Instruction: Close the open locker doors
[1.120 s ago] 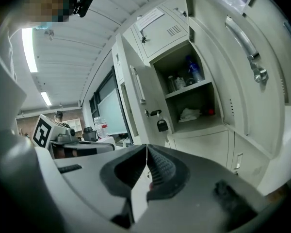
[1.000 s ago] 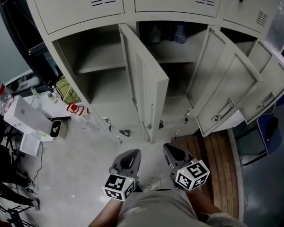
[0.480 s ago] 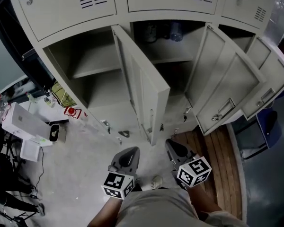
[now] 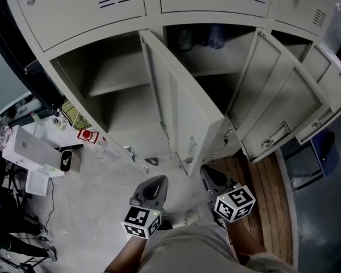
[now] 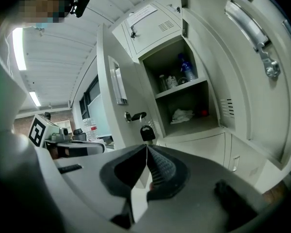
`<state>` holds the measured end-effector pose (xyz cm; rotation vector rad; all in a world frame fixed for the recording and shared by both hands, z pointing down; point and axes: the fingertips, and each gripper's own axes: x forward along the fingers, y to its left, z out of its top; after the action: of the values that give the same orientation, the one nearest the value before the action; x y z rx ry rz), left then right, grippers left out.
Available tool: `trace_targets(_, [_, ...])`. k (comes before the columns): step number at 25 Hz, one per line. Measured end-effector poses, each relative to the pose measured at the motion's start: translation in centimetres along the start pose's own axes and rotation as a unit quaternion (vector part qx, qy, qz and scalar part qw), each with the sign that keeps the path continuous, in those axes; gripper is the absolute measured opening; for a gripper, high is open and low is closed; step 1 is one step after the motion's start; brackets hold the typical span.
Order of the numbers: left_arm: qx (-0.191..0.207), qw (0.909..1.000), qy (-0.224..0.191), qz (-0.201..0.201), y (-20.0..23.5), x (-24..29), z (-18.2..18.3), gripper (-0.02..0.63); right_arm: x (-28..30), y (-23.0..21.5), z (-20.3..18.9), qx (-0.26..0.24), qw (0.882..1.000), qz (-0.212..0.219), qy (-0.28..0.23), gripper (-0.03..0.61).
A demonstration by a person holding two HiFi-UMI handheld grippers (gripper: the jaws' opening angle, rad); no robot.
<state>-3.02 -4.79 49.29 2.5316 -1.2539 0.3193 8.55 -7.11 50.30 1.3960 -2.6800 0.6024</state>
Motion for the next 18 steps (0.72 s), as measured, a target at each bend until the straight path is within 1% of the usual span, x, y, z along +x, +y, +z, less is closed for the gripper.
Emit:
trace_targets(11, [0.000, 1.0000, 0.001, -0.007, 1.7, -0.3, 0.1, 0.017, 1.3, 1.5, -0.5, -0.007, 1.000, 0.003, 0.013, 0.028])
trace_targets(18, [-0.003, 1.0000, 0.000, -0.002, 2.3, -1.2, 0.0, 0.017, 2.0, 3.9, -1.2, -0.012, 0.999, 0.027, 0.022, 0.028])
